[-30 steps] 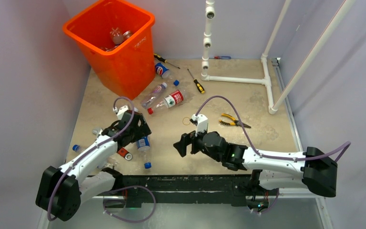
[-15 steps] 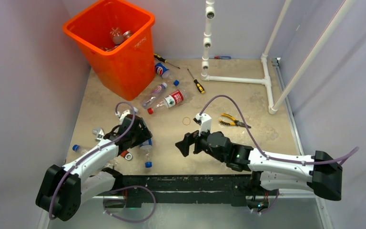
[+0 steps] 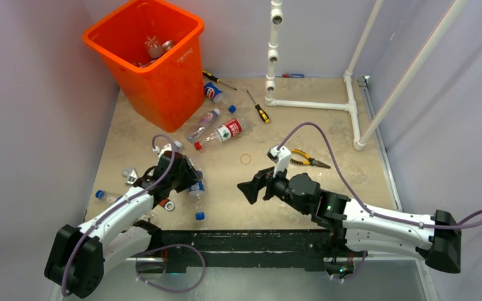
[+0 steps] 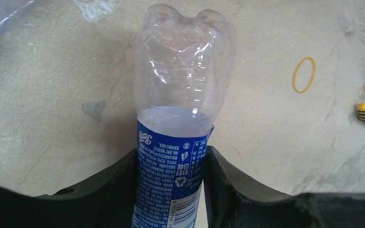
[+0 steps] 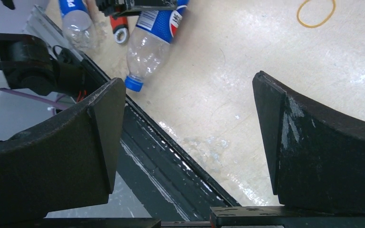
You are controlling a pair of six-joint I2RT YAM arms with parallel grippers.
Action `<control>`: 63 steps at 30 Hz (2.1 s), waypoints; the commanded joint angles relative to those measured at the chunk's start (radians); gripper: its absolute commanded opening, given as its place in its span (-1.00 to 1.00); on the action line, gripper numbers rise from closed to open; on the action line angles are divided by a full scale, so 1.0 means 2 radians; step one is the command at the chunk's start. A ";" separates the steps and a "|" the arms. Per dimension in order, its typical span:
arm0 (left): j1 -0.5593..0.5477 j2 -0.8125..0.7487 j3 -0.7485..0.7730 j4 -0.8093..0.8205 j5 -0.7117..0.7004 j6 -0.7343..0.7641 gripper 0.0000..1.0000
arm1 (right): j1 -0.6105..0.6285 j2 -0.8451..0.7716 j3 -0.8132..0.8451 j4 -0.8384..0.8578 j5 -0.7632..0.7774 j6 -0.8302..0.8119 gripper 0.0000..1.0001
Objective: Put the plastic bottles in the bin
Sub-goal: Pick up the plastic bottle at the center of the board.
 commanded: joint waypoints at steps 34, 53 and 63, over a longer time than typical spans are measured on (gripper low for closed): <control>-0.047 -0.135 -0.013 0.334 0.011 -0.220 -0.52 | -0.003 0.074 -0.011 0.207 -0.060 0.083 0.73; -0.048 -0.149 -0.026 0.325 0.010 -0.221 -0.53 | -0.003 0.141 0.032 0.196 -0.088 0.079 0.19; -0.051 -0.151 -0.026 0.320 0.015 -0.210 -0.47 | -0.003 0.145 0.033 0.195 -0.083 0.082 -0.54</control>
